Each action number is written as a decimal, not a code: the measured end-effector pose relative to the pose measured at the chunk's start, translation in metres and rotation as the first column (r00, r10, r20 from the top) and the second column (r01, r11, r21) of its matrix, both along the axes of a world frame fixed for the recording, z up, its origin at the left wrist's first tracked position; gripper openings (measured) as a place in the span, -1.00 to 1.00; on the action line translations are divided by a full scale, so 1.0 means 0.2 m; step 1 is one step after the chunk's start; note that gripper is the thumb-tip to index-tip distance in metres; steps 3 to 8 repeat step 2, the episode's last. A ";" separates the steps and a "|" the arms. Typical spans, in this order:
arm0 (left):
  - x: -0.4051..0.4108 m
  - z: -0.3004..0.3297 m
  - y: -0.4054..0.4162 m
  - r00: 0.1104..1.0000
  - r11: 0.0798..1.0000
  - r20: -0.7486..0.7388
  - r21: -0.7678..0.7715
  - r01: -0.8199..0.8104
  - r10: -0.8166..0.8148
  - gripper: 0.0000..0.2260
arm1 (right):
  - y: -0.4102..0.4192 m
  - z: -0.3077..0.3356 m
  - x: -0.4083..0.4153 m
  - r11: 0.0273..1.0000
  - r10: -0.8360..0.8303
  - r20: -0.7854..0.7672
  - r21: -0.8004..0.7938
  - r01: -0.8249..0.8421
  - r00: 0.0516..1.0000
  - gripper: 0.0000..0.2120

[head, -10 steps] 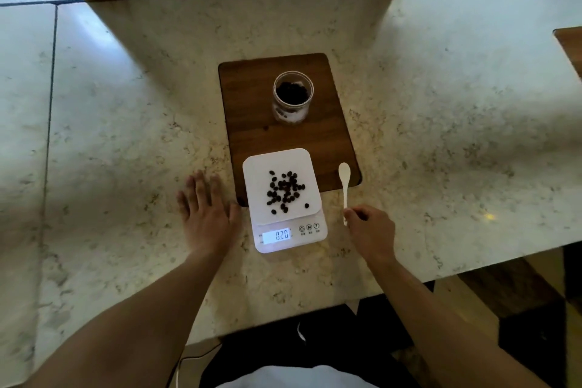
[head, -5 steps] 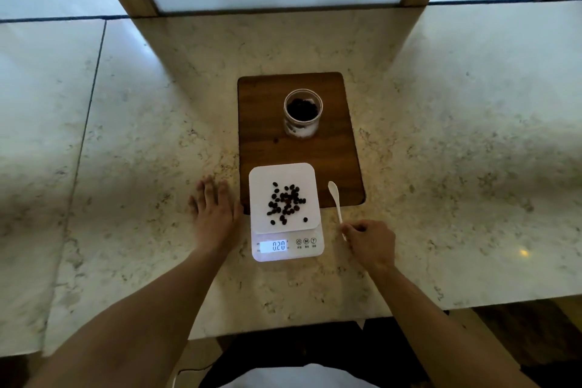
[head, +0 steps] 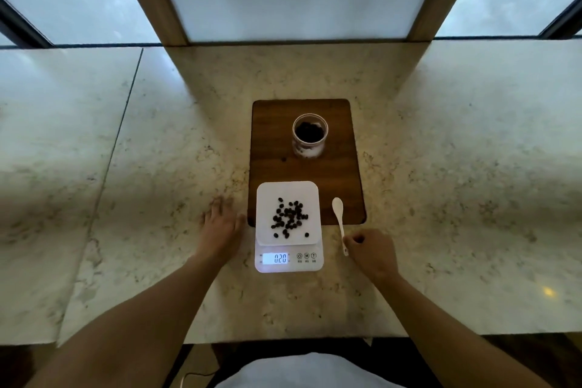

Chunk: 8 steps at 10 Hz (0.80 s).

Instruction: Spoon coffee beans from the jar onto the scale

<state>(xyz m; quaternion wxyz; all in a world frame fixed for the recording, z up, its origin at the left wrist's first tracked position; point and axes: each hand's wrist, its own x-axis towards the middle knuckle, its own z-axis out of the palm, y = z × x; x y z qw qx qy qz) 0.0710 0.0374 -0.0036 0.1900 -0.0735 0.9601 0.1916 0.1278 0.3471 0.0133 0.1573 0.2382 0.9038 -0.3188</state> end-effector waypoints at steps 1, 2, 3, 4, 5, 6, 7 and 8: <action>-0.04 0.07 -0.02 1.000 1.000 -0.001 0.024 0.016 -0.016 -0.46 | 0.03 0.04 -0.07 0.998 0.029 -0.008 0.060 -0.028 1.000 -0.58; -0.10 0.14 -0.02 0.996 0.998 -0.064 0.008 0.055 -0.054 -0.48 | 0.03 0.11 -0.23 0.992 0.116 -0.024 0.061 -0.114 0.993 -0.64; -0.10 0.14 -0.02 0.996 0.998 -0.064 0.008 0.055 -0.054 -0.48 | 0.03 0.11 -0.23 0.992 0.116 -0.024 0.061 -0.114 0.993 -0.64; -0.10 0.14 -0.02 0.996 0.998 -0.064 0.008 0.055 -0.054 -0.48 | 0.03 0.11 -0.23 0.992 0.116 -0.024 0.061 -0.114 0.993 -0.64; -0.10 0.14 -0.02 0.996 0.998 -0.064 0.008 0.055 -0.054 -0.48 | 0.03 0.11 -0.23 0.992 0.116 -0.024 0.061 -0.114 0.993 -0.64; -0.10 0.14 -0.02 0.996 0.998 -0.064 0.008 0.055 -0.054 -0.48 | 0.03 0.11 -0.23 0.992 0.116 -0.024 0.061 -0.114 0.993 -0.64; -0.10 0.14 -0.02 0.996 0.998 -0.064 0.008 0.055 -0.054 -0.48 | 0.03 0.11 -0.23 0.992 0.116 -0.024 0.061 -0.114 0.993 -0.64; -0.10 0.14 -0.02 0.996 0.998 -0.064 0.008 0.055 -0.054 -0.48 | 0.03 0.11 -0.23 0.992 0.116 -0.024 0.061 -0.114 0.993 -0.64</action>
